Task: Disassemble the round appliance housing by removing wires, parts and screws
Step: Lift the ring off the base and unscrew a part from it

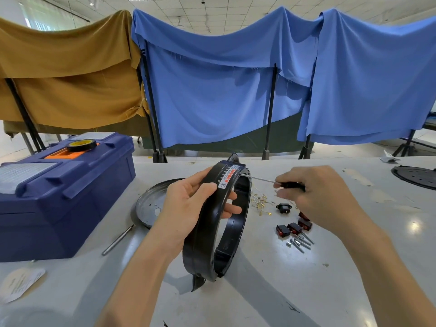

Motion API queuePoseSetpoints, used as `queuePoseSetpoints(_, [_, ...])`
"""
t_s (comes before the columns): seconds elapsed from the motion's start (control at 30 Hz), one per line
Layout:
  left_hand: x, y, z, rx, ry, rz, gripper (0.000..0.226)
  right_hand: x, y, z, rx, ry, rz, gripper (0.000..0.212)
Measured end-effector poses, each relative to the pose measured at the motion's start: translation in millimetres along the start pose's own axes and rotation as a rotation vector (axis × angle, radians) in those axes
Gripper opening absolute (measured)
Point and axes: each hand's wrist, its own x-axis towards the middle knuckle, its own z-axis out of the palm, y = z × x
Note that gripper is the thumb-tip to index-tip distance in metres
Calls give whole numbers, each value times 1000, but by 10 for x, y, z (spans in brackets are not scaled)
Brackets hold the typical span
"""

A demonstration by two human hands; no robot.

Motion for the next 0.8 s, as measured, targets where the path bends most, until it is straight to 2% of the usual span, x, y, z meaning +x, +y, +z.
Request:
queuePoseSetpoints(0.07, [23,38,22,34,1,-24,24,9,-47,-20,-138,17,-36,16])
queuePoseSetpoints(0.2, [42,50,50,115,7,-42,49,3,-99,-39,-317,108,-122,16])
queuePoseSetpoints(0.37, [57,29,31,131,37,-20,39,39,-55,-3,-317,220,-265,29])
queuePoseSetpoints(0.67, [83,1,90,128,52,-6,43,157,202,156,-38,95,-137,19])
queuePoseSetpoints(0.8, [59,-8,68,134,46,-10,48,96,247,260,329,-14,-19,23])
